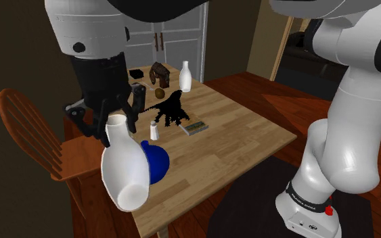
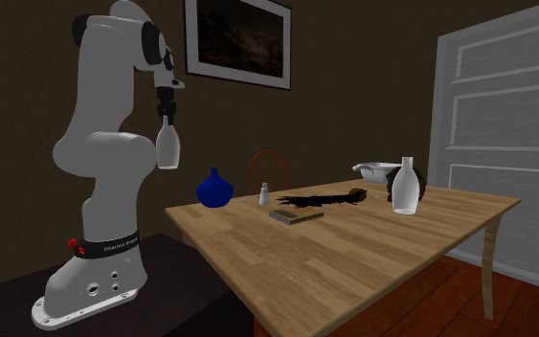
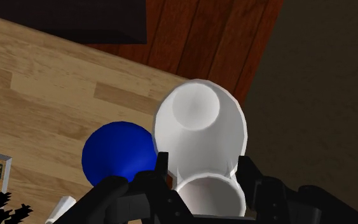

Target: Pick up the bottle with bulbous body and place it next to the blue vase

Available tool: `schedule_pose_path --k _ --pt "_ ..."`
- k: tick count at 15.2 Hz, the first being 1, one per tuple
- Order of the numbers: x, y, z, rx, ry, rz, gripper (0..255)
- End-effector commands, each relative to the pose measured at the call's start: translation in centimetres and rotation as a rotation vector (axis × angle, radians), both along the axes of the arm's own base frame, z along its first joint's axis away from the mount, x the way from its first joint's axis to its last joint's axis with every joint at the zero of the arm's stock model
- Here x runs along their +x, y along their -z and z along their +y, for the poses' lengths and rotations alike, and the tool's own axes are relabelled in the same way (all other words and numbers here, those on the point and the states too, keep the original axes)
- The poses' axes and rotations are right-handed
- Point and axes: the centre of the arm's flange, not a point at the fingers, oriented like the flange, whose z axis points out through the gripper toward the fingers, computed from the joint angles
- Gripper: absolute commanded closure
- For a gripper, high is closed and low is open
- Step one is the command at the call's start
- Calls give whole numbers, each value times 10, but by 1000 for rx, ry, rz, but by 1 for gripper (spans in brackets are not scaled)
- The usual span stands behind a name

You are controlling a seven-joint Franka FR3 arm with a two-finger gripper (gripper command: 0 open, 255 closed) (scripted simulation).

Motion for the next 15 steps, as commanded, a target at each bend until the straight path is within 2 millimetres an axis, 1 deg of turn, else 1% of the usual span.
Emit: schedule_pose_path --k 1,15 --pt "0 11 1 1 0 -1 255" --pt "0 85 1 1 0 -1 255"
